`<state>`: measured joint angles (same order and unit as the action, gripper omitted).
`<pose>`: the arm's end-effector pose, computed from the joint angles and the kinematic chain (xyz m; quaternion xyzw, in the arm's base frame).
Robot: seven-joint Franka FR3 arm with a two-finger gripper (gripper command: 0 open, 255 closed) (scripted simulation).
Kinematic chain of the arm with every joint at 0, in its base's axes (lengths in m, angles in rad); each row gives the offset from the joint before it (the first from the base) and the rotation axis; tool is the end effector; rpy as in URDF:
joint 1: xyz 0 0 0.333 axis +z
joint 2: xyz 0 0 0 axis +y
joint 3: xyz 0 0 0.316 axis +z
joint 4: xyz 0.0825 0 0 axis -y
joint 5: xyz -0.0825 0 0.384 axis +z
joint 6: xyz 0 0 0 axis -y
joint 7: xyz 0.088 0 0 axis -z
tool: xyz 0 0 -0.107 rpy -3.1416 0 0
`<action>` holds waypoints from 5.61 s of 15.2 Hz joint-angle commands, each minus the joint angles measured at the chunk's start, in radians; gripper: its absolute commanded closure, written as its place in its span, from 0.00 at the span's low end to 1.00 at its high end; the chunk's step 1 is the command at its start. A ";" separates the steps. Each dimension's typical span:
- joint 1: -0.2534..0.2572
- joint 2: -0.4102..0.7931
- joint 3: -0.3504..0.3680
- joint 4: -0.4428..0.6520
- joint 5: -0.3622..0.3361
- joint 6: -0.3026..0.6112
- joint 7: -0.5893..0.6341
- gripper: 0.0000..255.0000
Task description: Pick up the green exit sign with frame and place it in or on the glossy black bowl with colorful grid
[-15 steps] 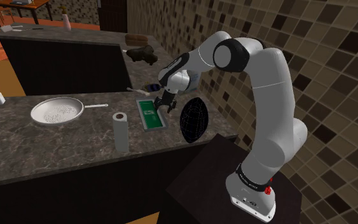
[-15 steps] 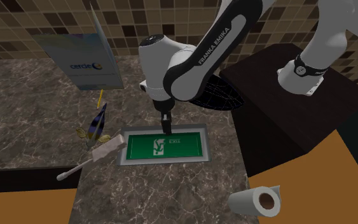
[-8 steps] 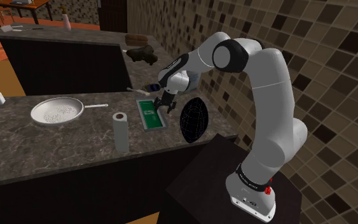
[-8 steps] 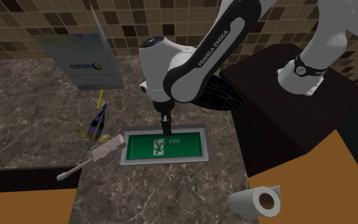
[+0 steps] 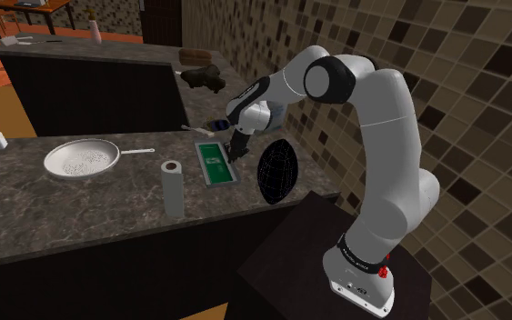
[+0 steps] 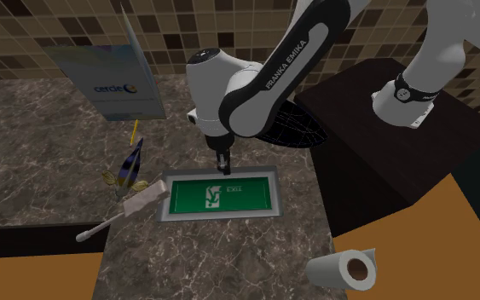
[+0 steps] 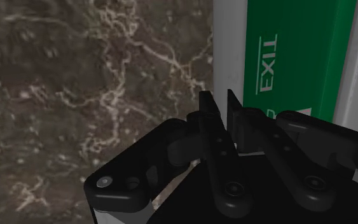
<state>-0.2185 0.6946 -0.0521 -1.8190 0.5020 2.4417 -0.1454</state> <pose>0.6158 -0.1684 0.1483 -0.9578 0.2507 0.0031 0.1404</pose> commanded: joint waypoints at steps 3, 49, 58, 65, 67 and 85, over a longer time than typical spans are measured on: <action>0.000 0.001 0.000 0.000 0.000 0.000 0.000 1.00; -0.090 -0.590 -0.160 -0.390 -0.139 -0.246 -0.094 1.00; -0.195 -0.735 -0.265 -0.546 -0.217 -0.271 -0.253 1.00; -0.199 -0.680 -0.271 -0.575 -0.180 -0.200 -0.305 1.00; -0.198 -0.658 -0.269 -0.581 -0.164 -0.176 -0.321 1.00; -0.200 -0.572 -0.259 -0.593 -0.097 -0.093 -0.384 0.00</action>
<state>-0.4181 0.1224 -0.3108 -2.4118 0.4046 2.3485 -0.5289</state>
